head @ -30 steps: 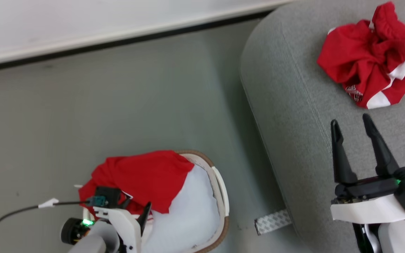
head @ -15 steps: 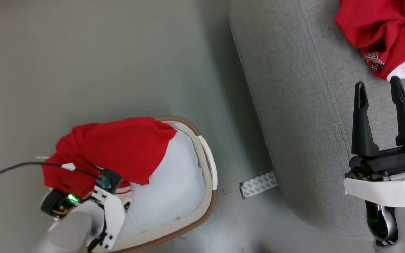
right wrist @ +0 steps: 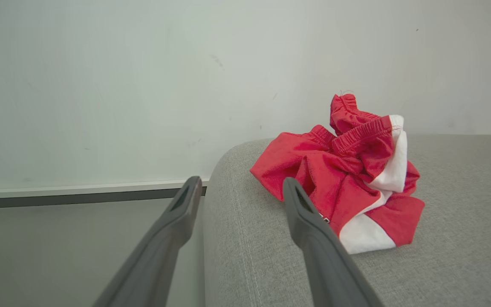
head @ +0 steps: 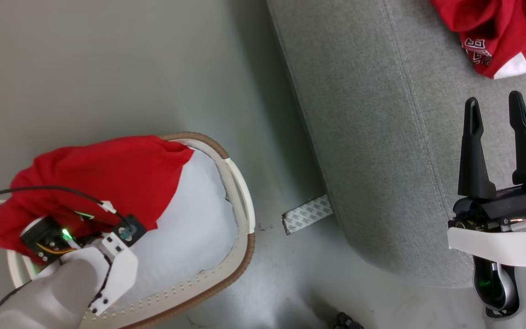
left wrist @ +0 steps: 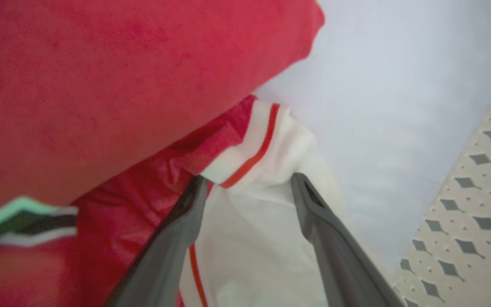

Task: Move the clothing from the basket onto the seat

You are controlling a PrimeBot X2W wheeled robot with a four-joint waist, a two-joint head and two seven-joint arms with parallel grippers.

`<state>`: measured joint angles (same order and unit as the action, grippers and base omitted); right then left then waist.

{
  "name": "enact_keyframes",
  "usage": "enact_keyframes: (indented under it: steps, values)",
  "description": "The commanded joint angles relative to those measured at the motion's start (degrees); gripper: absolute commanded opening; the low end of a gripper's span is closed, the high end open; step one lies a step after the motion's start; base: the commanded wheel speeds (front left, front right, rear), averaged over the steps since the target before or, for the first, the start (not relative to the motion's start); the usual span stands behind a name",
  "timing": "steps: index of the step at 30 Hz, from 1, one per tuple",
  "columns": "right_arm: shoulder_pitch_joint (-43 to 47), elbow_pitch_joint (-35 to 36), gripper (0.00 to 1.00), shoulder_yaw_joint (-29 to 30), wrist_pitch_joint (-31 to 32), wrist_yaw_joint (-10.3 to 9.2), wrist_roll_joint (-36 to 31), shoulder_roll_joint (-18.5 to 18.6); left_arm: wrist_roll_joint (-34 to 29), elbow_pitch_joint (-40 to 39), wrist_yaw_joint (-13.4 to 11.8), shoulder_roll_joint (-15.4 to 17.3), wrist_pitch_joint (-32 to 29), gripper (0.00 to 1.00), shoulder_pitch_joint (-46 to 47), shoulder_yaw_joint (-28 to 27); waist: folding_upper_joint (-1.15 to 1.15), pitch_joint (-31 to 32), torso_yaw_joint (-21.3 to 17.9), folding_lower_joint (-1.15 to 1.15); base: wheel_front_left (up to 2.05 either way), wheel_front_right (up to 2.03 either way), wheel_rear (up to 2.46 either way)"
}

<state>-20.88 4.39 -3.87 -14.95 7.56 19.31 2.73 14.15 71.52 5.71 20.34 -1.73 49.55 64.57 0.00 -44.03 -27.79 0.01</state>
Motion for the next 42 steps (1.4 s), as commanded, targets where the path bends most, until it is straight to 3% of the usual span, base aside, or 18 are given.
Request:
enact_keyframes:
  steps: [1,6,11,12,28,42]
  values:
    - [0.1,0.4,1.00,-0.2,-0.1,-0.15,0.5,0.1,-1.0,0.5,-0.3,0.6,-0.6,1.00,0.7,0.4,0.00,-0.8,-0.8,-0.01,0.00,0.00,0.00]
    - [0.0,0.6,1.00,-0.5,-0.1,-0.15,1.7,0.1,-0.9,1.5,-0.3,2.0,-1.6,1.00,1.5,1.1,0.00,-2.3,-2.1,-0.01,0.00,0.00,0.00]
    - [-0.1,0.6,1.00,-0.6,-0.1,-0.15,2.6,0.1,0.2,1.6,0.1,2.4,1.2,1.00,2.6,0.8,0.00,-3.4,-2.3,-0.01,0.00,0.00,0.00]
    - [-0.3,0.5,1.00,-0.7,-0.1,-0.15,2.7,0.1,0.4,1.7,0.3,2.5,1.2,0.00,2.8,0.7,0.00,-3.4,-2.3,-0.01,0.00,0.00,0.00]
    - [-1.1,-1.8,1.00,-0.2,-0.1,-0.15,-0.1,0.1,4.3,2.3,1.7,-0.6,5.6,0.00,0.5,1.1,0.00,2.8,-0.3,-0.01,0.00,0.00,0.00]
    - [2.5,-5.7,1.00,2.1,-0.1,-0.15,-6.0,0.1,13.4,0.6,1.8,-10.1,13.1,0.00,-8.0,0.0,0.00,20.3,5.9,-0.01,0.00,0.00,0.00]
